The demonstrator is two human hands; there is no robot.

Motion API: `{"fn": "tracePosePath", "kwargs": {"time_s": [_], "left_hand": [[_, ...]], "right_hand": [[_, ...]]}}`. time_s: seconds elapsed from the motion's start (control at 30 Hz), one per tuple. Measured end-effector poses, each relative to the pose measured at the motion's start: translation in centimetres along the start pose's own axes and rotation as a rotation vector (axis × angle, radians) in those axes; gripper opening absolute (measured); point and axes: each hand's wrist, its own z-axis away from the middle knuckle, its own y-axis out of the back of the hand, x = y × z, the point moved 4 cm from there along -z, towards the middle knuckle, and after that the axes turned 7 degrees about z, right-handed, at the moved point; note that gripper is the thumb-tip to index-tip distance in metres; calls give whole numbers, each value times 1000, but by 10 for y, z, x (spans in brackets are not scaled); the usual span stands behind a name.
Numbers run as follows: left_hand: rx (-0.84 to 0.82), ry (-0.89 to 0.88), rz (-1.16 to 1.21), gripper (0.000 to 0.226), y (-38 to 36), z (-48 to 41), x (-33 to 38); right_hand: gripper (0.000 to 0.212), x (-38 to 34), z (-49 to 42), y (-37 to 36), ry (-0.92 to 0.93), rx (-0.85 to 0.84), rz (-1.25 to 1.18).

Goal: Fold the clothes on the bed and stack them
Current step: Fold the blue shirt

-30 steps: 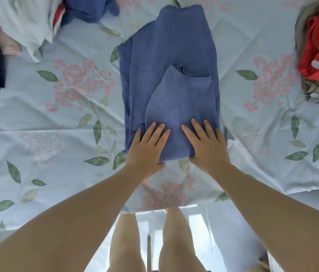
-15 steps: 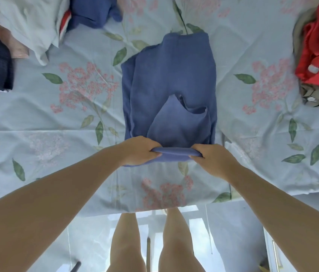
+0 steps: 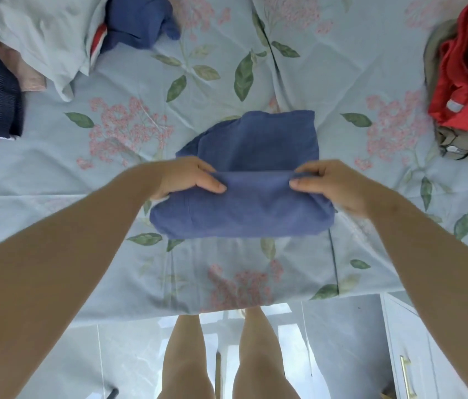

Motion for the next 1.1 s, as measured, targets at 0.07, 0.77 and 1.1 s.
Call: {"fn": "tracePosePath", "kwargs": {"time_s": [0.07, 0.77, 1.1], "left_hand": [[101, -42, 22, 9, 19, -8, 15], [723, 69, 565, 73, -16, -40, -54], [455, -18, 762, 22, -25, 4, -2]], "right_hand": [[11, -9, -12, 19, 25, 141, -237], [50, 22, -54, -46, -226, 404, -260], [10, -1, 19, -15, -187, 443, -547]]}}
